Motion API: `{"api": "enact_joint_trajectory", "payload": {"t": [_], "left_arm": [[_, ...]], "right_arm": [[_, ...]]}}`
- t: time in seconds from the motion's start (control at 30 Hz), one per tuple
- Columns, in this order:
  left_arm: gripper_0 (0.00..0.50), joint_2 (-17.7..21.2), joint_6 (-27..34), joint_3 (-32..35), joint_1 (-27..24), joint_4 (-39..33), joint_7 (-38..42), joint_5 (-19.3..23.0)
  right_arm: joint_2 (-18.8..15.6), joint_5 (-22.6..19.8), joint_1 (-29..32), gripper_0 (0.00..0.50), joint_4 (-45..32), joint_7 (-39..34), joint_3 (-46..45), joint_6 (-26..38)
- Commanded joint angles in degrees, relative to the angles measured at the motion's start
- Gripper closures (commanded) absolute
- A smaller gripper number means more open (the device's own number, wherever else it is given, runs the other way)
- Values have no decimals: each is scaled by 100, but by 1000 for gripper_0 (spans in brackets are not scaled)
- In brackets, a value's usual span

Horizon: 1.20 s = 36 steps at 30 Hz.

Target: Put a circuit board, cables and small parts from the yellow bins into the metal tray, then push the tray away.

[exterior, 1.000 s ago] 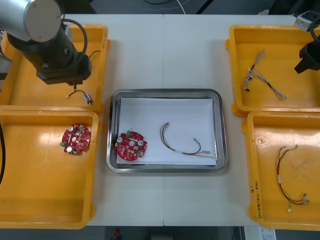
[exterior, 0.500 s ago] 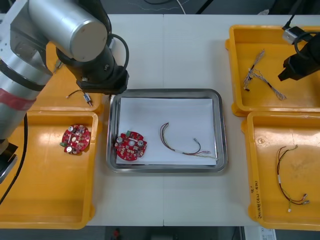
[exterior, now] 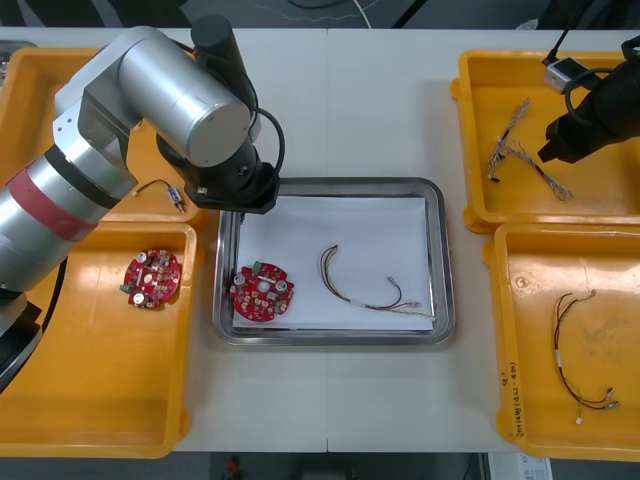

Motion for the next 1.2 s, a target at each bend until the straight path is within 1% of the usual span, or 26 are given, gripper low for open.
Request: {"api": "enact_joint_trajectory", "payload": {"t": [0.03, 0.1, 0.27, 0.47, 0.6, 0.7, 0.73, 0.77, 0.8, 0.83, 0.87, 0.9, 1.03, 1.2], "left_arm": [[500, -206, -248, -224, -274, 100, 95, -47], [500, -223, -327, -347, -274, 144, 95, -109], [498, -223, -546, -514, -274, 302, 95, -109], [498, -223, -634, -611, -265, 390, 69, -109], [499, -223, -696, -743, -265, 390, 112, -205], [493, -223, -687, -743, -265, 390, 130, -170], [456, -223, -687, -743, -274, 390, 139, -161], [259, -223, -687, -743, -265, 390, 148, -170], [112, -223, -687, -743, -265, 390, 148, -179], [73, -223, -687, -743, -265, 390, 148, -188], [10, -214, -696, -743, -265, 390, 148, -205], [0, -223, -696, -734, -265, 390, 148, -223], [0, -214, -669, -734, -265, 390, 130, -232], [0, -223, -388, -541, -274, 355, 130, -214]], "right_arm": [[26, -70, 146, 0, -101, 287, 79, -210], [26, -70, 260, 0, -101, 331, 114, -333], [44, -70, 374, 0, -93, 402, 123, -456], [132, -70, 471, 0, -101, 410, 123, -631], [176, -70, 480, 0, -101, 384, 123, -649], [193, -70, 524, 0, -93, 410, 123, -667], [193, -70, 533, 0, -101, 419, 123, -667], [193, -70, 568, 0, -101, 419, 123, -667], [193, -70, 594, 0, -101, 437, 123, -684], [193, -70, 603, 0, -101, 446, 123, -684], [193, -70, 621, 0, -101, 454, 123, -702], [193, -70, 647, 0, -101, 454, 132, -737], [193, -88, 726, 0, -93, 463, 255, -948], [193, -105, 752, 0, -101, 358, 448, -1088]]}}
